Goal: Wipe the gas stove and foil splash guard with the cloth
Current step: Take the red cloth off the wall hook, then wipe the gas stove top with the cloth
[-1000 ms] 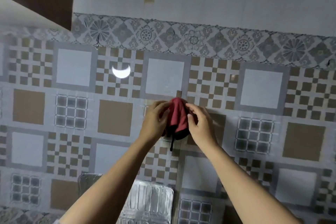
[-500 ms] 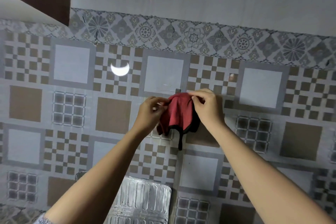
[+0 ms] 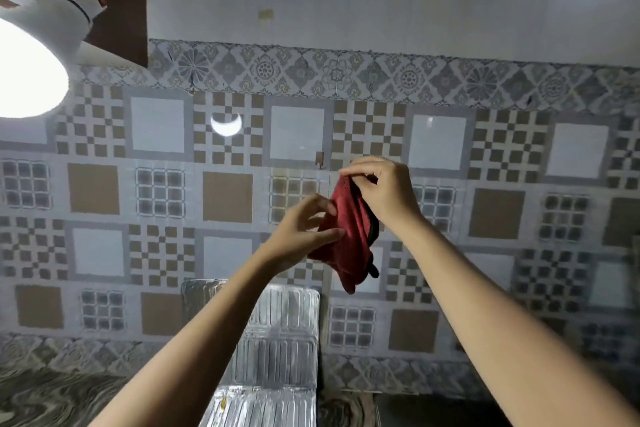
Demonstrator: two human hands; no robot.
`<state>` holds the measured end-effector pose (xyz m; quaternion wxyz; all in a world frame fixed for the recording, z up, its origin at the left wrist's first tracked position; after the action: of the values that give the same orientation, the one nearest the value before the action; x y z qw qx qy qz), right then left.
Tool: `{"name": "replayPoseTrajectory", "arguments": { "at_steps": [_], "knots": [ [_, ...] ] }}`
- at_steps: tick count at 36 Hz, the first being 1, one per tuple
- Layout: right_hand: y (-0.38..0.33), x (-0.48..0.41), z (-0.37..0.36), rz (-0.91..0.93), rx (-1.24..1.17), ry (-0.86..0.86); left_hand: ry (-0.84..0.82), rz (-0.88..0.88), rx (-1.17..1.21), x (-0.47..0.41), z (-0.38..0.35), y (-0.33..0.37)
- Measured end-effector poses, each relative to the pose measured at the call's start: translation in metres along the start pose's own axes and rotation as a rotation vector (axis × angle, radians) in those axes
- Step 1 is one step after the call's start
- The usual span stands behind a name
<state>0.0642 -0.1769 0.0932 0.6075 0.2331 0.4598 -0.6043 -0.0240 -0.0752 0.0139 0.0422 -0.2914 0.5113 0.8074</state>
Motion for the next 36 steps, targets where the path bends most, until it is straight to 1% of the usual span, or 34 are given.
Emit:
{"name": "replayPoseTrajectory", "arguments": {
  "at_steps": [6, 10, 13, 19, 24, 29, 31, 33, 36],
  "knots": [
    [-0.008, 0.043, 0.013, -0.078, -0.064, -0.031, -0.107, 0.007, -0.113, 0.036, -0.039, 0.019],
    [-0.015, 0.073, 0.018, -0.101, -0.096, -0.06, -0.194, 0.101, -0.108, 0.06, -0.061, 0.016],
    [-0.019, 0.097, 0.02, -0.14, -0.111, -0.085, -0.224, 0.133, -0.025, 0.078, -0.075, 0.017],
    [-0.021, 0.15, 0.025, -0.228, -0.253, -0.09, -0.117, 0.197, 0.208, 0.121, -0.092, 0.006],
    [-0.023, 0.201, 0.016, -0.318, -0.362, -0.075, 0.042, 0.18, 0.433, 0.144, -0.094, -0.009],
    [-0.036, 0.242, 0.004, -0.381, -0.441, -0.076, 0.176, 0.128, 0.521, 0.157, -0.086, -0.015],
    [-0.045, 0.25, 0.0, -0.382, -0.472, -0.078, 0.2, 0.108, 0.577, 0.16, -0.084, -0.017],
    [-0.052, 0.257, -0.005, -0.381, -0.504, -0.089, 0.194, 0.086, 0.639, 0.163, -0.083, -0.017],
    [-0.058, 0.262, -0.013, -0.424, -0.539, -0.114, 0.178, 0.054, 0.723, 0.167, -0.083, -0.015]
  ]
}}
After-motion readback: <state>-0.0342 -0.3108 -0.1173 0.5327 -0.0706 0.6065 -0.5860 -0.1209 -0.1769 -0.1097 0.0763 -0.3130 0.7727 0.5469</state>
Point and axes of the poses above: each hand's wrist, its own x-axis away from the middle knuckle, its own z-axis out of the back of the hand, y = z × x, the point moved 6 cm from there along -x, towards the middle knuckle, and after that the axes turned 8 degrees about -y, right-handed, at the moved point
